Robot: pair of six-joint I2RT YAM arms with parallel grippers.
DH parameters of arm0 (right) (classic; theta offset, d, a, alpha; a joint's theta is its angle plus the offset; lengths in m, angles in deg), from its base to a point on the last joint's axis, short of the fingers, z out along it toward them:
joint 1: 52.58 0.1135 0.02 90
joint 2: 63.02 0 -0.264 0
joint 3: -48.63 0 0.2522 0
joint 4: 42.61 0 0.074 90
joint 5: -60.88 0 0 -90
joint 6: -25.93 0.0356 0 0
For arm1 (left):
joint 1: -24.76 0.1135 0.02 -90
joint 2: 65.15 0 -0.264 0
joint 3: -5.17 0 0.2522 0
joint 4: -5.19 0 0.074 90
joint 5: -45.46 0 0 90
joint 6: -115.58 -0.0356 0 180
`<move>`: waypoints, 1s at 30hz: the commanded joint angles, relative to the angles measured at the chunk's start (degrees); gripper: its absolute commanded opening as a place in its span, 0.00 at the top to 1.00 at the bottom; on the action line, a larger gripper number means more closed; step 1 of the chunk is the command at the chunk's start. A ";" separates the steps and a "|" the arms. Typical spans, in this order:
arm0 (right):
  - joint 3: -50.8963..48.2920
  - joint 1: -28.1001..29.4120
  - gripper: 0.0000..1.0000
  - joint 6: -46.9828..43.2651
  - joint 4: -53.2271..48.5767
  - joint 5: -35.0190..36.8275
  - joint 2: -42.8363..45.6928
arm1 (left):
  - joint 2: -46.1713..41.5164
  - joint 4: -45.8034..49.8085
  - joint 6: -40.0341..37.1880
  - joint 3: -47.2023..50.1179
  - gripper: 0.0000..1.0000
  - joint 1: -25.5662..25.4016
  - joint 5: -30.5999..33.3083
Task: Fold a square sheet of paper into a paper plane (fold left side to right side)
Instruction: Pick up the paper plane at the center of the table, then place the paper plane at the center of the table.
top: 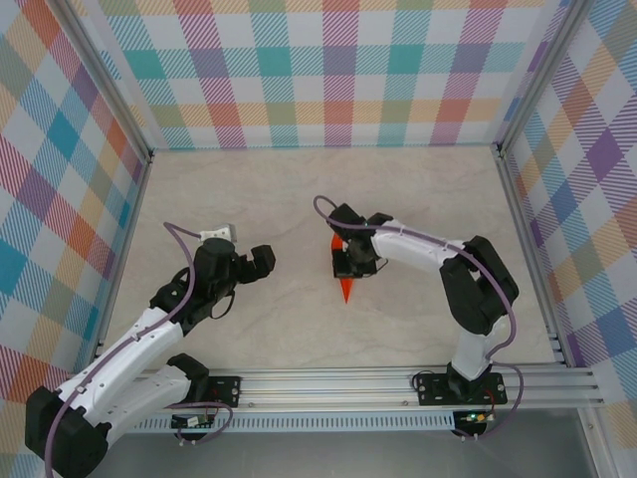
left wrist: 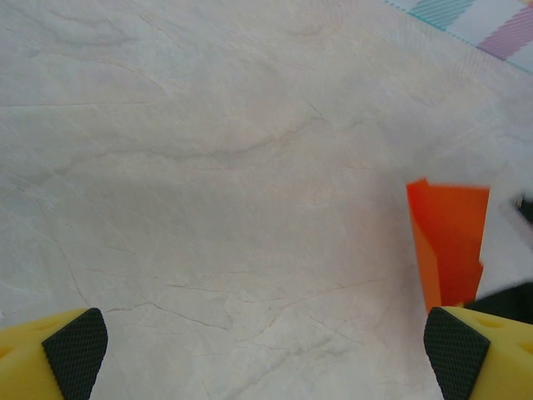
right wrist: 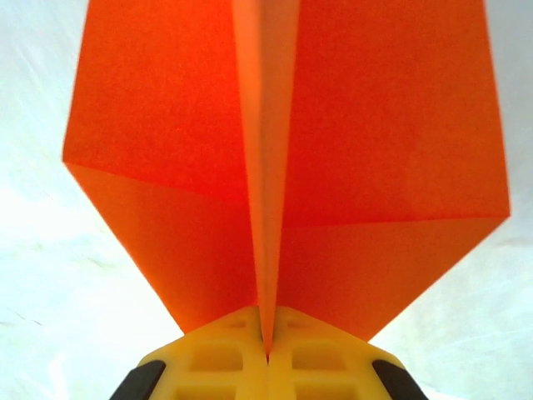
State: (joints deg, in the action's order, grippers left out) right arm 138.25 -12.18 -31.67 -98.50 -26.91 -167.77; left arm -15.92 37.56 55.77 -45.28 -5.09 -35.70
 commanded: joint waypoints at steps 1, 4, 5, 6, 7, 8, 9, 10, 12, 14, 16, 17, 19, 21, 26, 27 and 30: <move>8.59 -4.15 1.00 -4.32 -8.27 5.17 -4.06 | -0.81 1.38 -2.72 -3.26 0.00 0.58 -5.10; 14.82 -6.23 1.00 -4.80 -9.64 5.59 -8.16 | -0.72 2.50 -3.12 -4.24 0.00 0.58 -6.18; 17.07 -6.55 1.00 -5.10 -10.39 5.93 -9.68 | -0.87 2.66 -3.22 -4.28 0.00 0.58 -6.36; 19.51 -6.69 1.00 -5.40 -11.32 6.13 -11.37 | -0.96 2.82 -3.39 -4.32 0.00 0.58 -6.65; 21.36 -6.82 1.00 -5.62 -12.26 6.24 -13.03 | -0.94 2.91 -3.50 -4.35 0.00 0.58 -6.88; 23.61 -6.79 1.00 -5.95 -13.07 6.14 -14.74 | -0.96 2.95 -3.57 -4.44 0.00 0.58 -7.20; 25.29 -6.82 1.00 -6.08 -13.65 6.35 -16.15 | -0.71 3.16 -3.78 -4.58 0.00 0.58 -7.52; 26.30 -6.81 1.00 -6.21 -13.89 6.32 -17.24 | -0.54 3.31 -3.90 -4.75 0.00 0.58 -7.77; 28.55 -6.90 1.00 -6.27 -15.06 6.45 -19.74 | 0.04 3.74 -4.16 -5.22 0.00 0.58 -8.04; 30.71 -6.94 1.00 -6.26 -16.75 6.12 -21.91 | 0.39 3.58 -4.33 -5.23 0.00 0.58 -8.52; 31.93 -7.00 1.00 -6.22 -17.02 5.08 -23.28 | 0.82 3.19 -4.29 -5.12 0.00 0.58 -8.88; 32.17 -6.99 1.00 -6.05 -16.94 4.82 -23.59 | 1.06 3.05 -4.35 -5.21 0.00 0.53 -9.25; 32.65 -7.00 0.99 -5.96 -17.14 4.74 -24.22 | 1.85 2.96 -4.46 -5.56 0.00 0.58 -9.79; 33.88 -6.92 0.97 -6.02 -18.26 5.29 -25.43 | 2.55 2.93 -4.61 -5.81 0.00 0.58 -10.29; 35.32 -6.91 0.92 -6.60 -18.96 5.19 -27.51 | 3.26 2.57 -4.53 -5.60 0.00 0.58 -10.86; 35.32 -6.87 0.91 -6.79 -18.87 4.98 -27.69 | 3.32 2.57 -4.53 -5.70 0.00 0.58 -10.90; 35.97 -6.92 0.85 -7.02 -19.21 4.67 -28.29 | 3.78 2.57 -4.68 -5.93 0.00 0.58 -11.00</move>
State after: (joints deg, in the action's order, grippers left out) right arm 172.41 -19.48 -37.92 -115.42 -21.44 -194.61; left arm -12.47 39.99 52.21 -49.28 -5.09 -45.65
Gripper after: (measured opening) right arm 0.136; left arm 0.999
